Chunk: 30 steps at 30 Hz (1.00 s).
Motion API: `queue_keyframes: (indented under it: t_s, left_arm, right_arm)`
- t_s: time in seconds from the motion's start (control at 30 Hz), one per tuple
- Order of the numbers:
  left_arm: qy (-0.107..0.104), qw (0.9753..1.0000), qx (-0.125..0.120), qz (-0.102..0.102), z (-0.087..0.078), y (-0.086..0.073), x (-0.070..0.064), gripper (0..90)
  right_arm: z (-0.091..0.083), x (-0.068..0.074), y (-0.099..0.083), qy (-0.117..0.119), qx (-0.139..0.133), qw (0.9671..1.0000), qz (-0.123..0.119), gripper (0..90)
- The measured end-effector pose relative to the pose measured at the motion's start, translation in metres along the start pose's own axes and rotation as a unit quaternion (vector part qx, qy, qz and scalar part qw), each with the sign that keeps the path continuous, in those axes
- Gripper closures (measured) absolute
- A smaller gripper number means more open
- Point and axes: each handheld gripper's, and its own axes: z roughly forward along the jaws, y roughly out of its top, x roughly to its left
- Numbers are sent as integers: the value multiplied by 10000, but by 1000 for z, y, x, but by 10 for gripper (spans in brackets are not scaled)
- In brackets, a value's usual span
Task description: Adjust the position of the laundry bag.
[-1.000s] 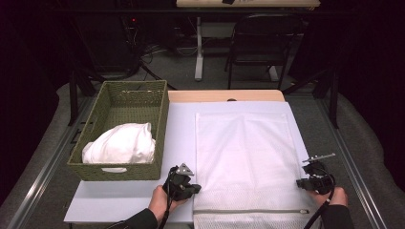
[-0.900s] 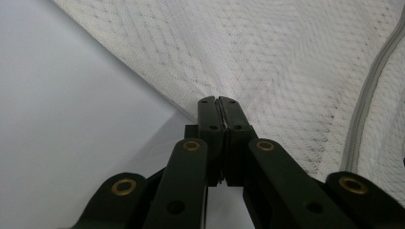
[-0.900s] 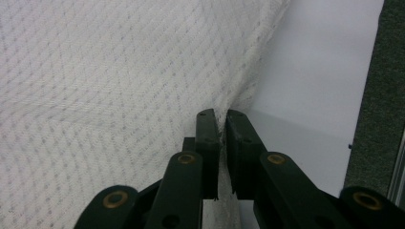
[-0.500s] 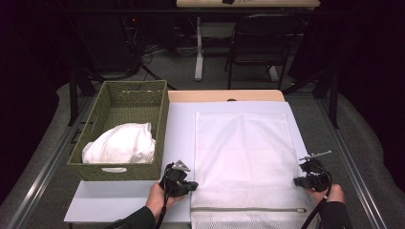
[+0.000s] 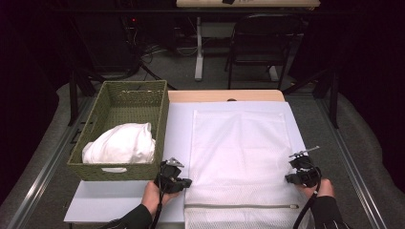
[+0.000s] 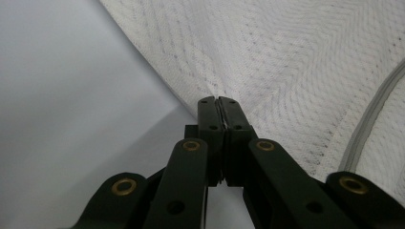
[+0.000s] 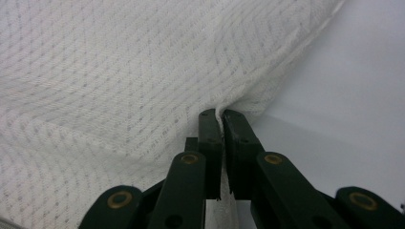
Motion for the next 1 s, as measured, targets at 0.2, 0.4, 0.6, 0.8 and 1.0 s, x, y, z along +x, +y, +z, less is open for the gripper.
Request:
queue_keyframes:
  t_s: [0.2, 0.4, 0.6, 0.8, 1.0]
  left_arm:
    - [0, 9999, 21, -115, -7, -2, 4, 884]
    - [199, 9998, -35, -41, -6, 5, 3, 597]
    - [362, 9993, -15, 46, 2, 9, 3, 476]
    - [284, 9995, -123, 93, 6, 10, 4, 539]
    - [296, 9991, -223, 187, 10, 10, 2, 672]
  right_arm:
    - [3, 9, 6, 7, 75, 9999, -126, 844]
    - [-2, 3, 5, 83, -60, 9999, -18, 649]
    - [-2, -5, 11, -22, -245, 9993, 274, 515]
    - [6, -6, 19, -92, -153, 9993, 322, 523]
    - [13, -4, 24, -118, -51, 9995, 274, 565]
